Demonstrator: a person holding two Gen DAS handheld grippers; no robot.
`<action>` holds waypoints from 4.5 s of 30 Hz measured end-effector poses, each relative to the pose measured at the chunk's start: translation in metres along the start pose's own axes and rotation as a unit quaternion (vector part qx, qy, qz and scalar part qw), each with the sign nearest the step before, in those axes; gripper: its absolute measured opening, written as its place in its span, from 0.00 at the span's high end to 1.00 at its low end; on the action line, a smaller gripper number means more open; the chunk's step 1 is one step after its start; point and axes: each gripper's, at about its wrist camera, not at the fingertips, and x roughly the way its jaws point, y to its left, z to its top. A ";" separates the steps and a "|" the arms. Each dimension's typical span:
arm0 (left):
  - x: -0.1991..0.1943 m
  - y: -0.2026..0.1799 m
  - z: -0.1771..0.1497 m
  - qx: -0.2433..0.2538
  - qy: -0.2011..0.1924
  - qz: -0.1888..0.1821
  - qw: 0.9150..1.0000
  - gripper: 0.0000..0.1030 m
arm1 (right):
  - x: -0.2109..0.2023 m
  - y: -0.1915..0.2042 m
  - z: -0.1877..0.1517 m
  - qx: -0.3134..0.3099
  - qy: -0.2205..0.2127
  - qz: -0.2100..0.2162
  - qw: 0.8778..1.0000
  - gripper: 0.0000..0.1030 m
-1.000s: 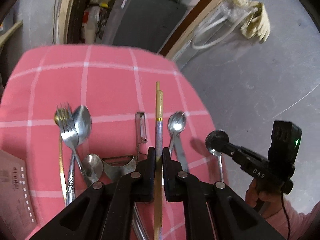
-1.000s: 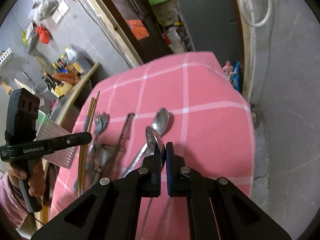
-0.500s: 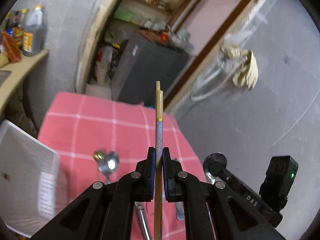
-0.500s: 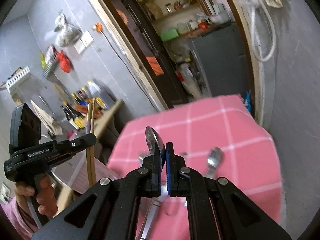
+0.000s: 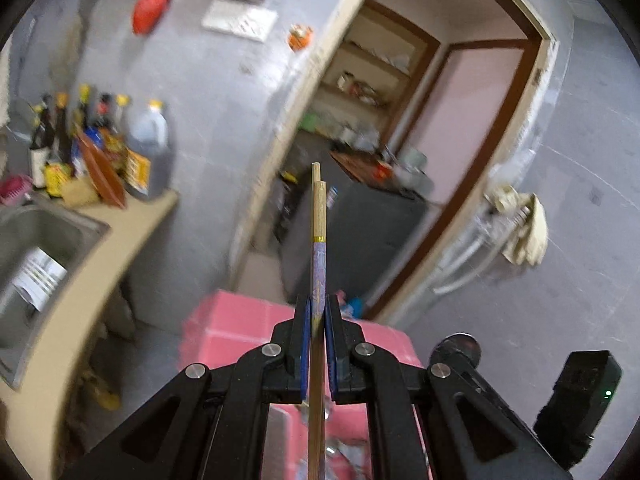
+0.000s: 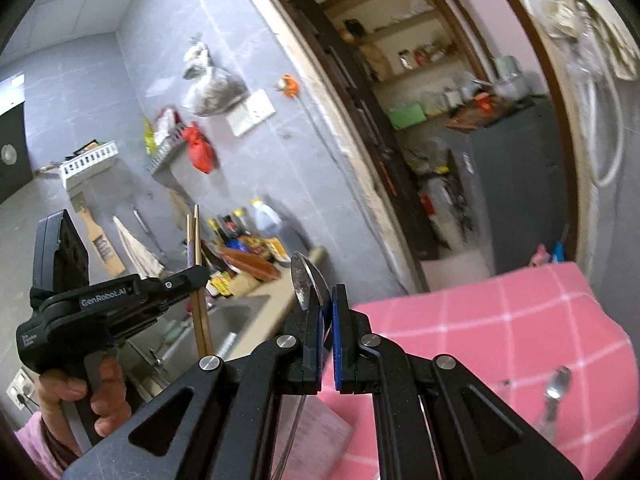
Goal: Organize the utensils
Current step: 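Lift the chopsticks and spoon and carry both toward the white caddy, then open both tools to drop chopsticks and spoon into the white caddy, then move both tools back down to the remaining utensils on the table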
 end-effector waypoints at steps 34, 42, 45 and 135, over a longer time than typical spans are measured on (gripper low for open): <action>0.002 0.064 -0.064 0.025 -0.072 -0.016 0.997 0.93 | 0.085 0.041 -0.076 -0.095 0.037 0.008 0.995 0.95; -0.005 0.056 -0.068 0.053 -0.082 -0.017 0.995 0.93 | 0.078 0.041 -0.080 -0.099 0.042 0.017 0.994 0.94; -0.007 0.056 -0.070 0.058 -0.081 -0.015 0.995 0.93 | 0.075 0.041 -0.083 -0.102 0.045 0.019 0.994 0.94; 0.213 -0.123 -0.224 0.085 0.263 -0.023 0.961 0.58 | -0.003 -0.277 -0.101 0.047 0.183 -0.094 0.977 0.65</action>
